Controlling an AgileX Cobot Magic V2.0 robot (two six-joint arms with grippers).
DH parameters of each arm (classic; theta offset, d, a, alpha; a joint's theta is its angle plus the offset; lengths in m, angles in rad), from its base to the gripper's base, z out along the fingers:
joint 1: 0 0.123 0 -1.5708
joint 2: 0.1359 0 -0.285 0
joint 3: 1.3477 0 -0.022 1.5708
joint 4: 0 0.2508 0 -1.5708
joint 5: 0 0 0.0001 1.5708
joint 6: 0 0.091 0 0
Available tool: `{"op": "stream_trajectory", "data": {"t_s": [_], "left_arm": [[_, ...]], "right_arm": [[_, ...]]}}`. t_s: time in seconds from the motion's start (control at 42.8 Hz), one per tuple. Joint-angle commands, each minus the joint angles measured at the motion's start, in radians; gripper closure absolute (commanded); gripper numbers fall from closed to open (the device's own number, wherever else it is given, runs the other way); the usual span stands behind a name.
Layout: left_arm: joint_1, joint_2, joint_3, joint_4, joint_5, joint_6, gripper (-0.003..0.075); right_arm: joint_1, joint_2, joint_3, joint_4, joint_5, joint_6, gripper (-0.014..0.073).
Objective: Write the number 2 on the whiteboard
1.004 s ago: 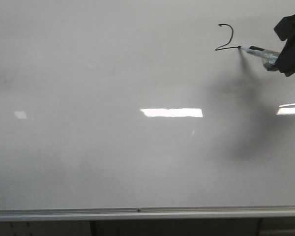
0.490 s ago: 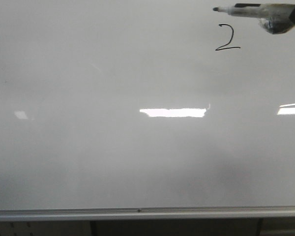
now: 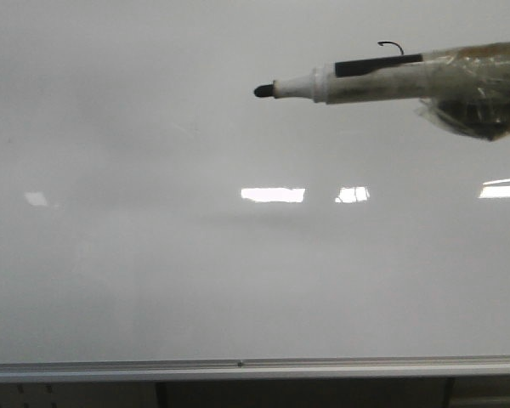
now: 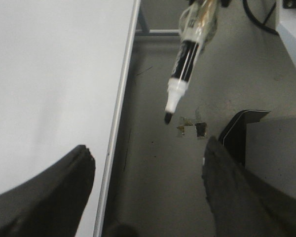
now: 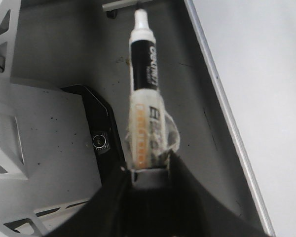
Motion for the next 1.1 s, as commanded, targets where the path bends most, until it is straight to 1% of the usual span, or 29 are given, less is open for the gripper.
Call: {"op": "stream_trajectory", "data": {"t_s": [0.0,0.187,0.373,0.63,0.747,0.934,1.074], "left_arm": [[-0.051,0.042,-0.068,-0.028,-0.037,-0.001,0.0260],[-0.101,0.138,-0.098,-0.028,-0.046,-0.001,0.0260],[-0.102,0.201,-0.105,-0.044,-0.084,-0.001,0.0260],[-0.102,0.208,-0.105,-0.048,-0.105,0.001,0.0270],[-0.102,0.208,-0.105,-0.044,-0.105,0.001,0.0344],[-0.102,0.208,-0.105,-0.044,-0.108,0.001,0.0505],[-0.102,0.208,-0.105,-0.044,-0.120,0.001,0.0603]], "right_arm": [[0.001,-0.014,-0.035,0.044,-0.027,-0.013,0.0540],[0.001,-0.014,-0.035,0.055,-0.049,-0.013,0.0540],[0.001,-0.014,-0.035,0.060,-0.063,-0.013,0.0540],[0.001,-0.014,-0.035,0.060,-0.062,-0.013,0.0540],[0.001,-0.014,-0.035,0.060,-0.056,-0.013,0.0540],[0.001,-0.014,-0.035,0.060,-0.053,-0.013,0.0540],[0.001,-0.014,-0.035,0.060,-0.040,-0.013,0.0536]]}}
